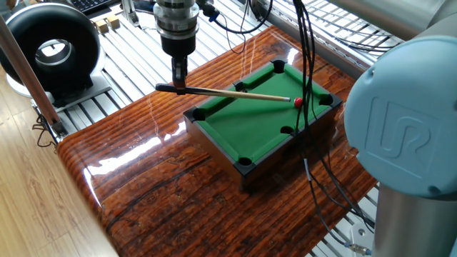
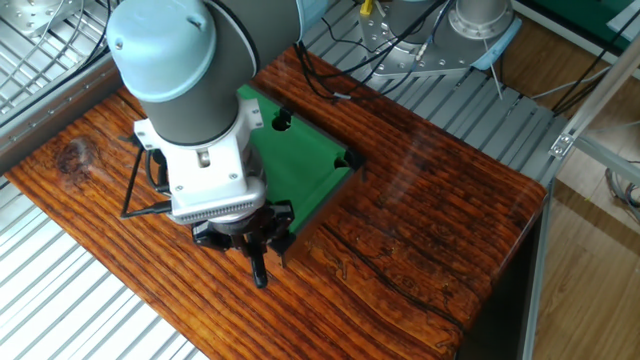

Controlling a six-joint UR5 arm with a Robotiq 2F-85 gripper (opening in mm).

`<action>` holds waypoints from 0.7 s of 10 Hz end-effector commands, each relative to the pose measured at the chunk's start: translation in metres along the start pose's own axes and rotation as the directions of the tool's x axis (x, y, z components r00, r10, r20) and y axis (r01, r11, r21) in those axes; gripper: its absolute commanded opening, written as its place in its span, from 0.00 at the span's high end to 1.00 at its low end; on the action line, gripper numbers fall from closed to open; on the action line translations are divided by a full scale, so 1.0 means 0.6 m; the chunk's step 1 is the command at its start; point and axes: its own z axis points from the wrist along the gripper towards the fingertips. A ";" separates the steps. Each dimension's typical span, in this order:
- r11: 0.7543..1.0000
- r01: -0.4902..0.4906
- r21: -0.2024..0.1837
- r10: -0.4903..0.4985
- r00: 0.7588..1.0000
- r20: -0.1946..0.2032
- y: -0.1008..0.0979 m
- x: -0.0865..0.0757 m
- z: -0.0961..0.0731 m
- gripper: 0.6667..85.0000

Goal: Hit the pool ball

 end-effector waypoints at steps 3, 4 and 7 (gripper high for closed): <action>1.000 0.005 -0.023 -0.006 1.000 -0.029 0.007 0.061 0.011 1.00; 1.000 0.015 -0.017 -0.016 0.998 -0.066 0.004 0.108 0.009 1.00; 1.000 0.018 -0.014 -0.019 0.999 -0.043 0.001 0.068 0.001 1.00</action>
